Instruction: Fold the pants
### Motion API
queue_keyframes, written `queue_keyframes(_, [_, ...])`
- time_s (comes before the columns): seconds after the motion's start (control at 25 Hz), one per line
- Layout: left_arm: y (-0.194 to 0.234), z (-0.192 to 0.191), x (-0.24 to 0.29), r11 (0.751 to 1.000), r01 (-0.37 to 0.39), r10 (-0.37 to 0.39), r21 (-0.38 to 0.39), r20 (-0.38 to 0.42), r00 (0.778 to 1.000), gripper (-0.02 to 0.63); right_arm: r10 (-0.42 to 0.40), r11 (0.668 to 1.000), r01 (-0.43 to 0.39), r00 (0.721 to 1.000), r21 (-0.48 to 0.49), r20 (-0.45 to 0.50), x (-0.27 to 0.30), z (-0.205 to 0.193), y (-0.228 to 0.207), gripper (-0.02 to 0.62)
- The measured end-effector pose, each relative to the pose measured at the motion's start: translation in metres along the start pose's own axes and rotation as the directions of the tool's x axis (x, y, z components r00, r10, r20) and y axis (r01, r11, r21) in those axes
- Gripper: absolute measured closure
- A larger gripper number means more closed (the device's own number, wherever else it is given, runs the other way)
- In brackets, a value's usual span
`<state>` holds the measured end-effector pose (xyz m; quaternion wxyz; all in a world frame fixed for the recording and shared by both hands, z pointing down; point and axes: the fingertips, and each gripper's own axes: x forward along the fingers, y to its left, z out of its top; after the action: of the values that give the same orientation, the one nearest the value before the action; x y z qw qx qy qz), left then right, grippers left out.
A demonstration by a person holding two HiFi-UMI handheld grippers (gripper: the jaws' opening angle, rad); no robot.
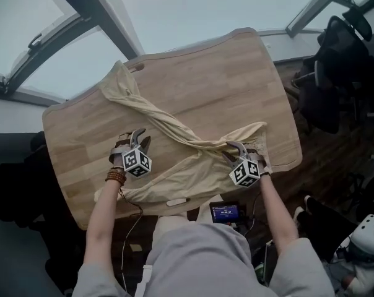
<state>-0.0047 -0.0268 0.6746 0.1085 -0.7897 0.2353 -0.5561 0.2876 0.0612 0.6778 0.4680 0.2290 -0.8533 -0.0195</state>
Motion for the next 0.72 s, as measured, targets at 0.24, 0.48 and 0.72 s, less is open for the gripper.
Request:
queue_keyframes(0.24, [-0.03, 0.024, 0.049, 0.936, 0.151, -0.15, 0.319, -0.029, 0.988, 0.41, 0.082, 0.984, -0.078, 0.996, -0.157, 0.021, 0.047, 0.05, 0.022, 0.473])
queue_keyframes(0.48, [-0.037, 0.039, 0.061, 0.922, 0.14, -0.153, 0.36, 0.008, 0.988, 0.506, 0.155, 0.988, -0.153, 0.986, -0.032, 0.067, 0.038, 0.059, 0.021, 0.569])
queue_keyframes(0.72, [-0.046, 0.065, 0.066, 0.919, 0.111, -0.147, 0.377, 0.067, 0.987, 0.476, 0.208, 0.937, -0.271, 0.94, 0.221, 0.27, -0.014, 0.082, 0.009, 0.578])
